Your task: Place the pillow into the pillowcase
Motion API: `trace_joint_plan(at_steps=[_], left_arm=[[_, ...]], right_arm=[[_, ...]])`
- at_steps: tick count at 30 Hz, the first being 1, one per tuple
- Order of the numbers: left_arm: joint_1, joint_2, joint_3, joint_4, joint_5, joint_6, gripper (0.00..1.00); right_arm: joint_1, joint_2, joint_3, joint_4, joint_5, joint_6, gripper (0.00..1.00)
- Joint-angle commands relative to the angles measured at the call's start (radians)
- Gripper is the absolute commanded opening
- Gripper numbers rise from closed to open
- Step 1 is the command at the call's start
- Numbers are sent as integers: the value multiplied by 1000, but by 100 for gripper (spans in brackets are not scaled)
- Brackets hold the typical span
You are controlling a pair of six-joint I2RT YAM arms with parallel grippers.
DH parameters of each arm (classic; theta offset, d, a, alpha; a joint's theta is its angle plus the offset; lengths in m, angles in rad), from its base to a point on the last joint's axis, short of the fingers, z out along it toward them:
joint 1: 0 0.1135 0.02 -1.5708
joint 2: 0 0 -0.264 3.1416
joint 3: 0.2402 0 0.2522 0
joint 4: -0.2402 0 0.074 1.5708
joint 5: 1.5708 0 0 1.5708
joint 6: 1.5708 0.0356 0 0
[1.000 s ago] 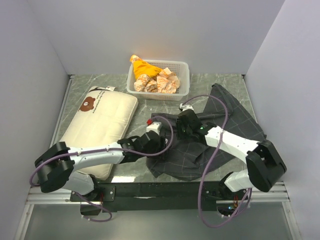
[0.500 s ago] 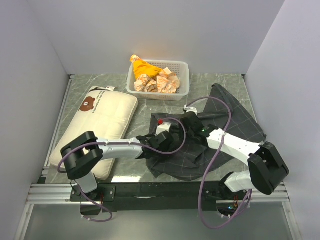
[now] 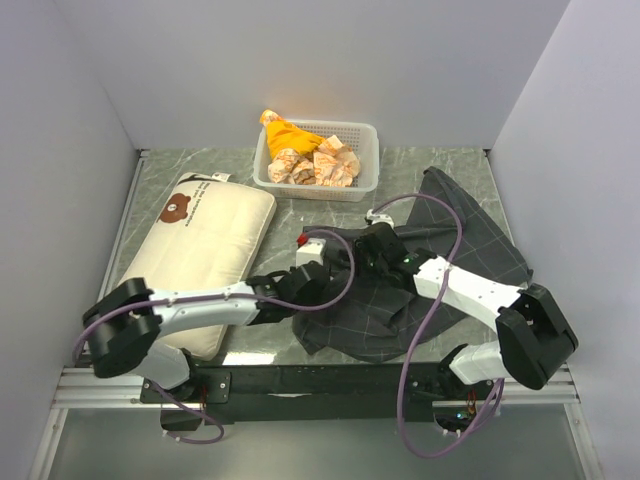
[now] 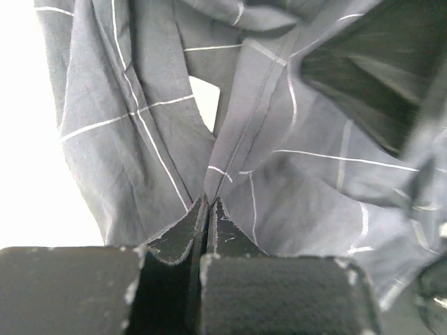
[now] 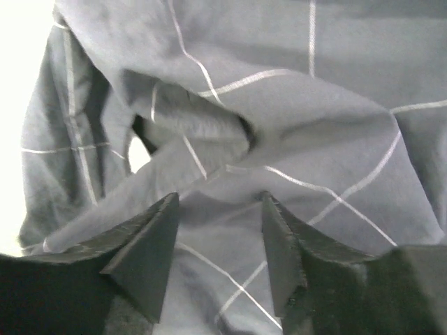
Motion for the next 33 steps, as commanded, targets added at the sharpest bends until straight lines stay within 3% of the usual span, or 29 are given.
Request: trace_joint_plan(at_steps=[1, 3, 6, 13, 19, 21, 27, 33], left_arm=[[-7, -111, -60, 78, 32, -43, 1], [-5, -128, -79, 97, 55, -48, 1], [-7, -149, -134, 115, 86, -65, 2], [-7, -157, -212, 198, 184, -104, 3], [-17, -140, -263, 276, 273, -88, 8], [-36, -129, -269, 279, 282, -80, 13], [-62, -86, -269, 279, 304, -72, 17], [-77, -66, -264, 298, 301, -78, 17]], right_arm=[[-1, 25, 70, 35, -29, 15, 62], [-1, 34, 72, 50, -40, 17, 62], [-1, 58, 66, 53, -34, 24, 54], [0, -12, -158, 127, -53, 107, 20], [11, -104, -246, 145, -96, 142, 10], [26, -130, -234, 110, -87, 144, 11], [94, -224, -99, -8, 42, 104, 29], [118, -88, 4, 7, 57, 52, 40]])
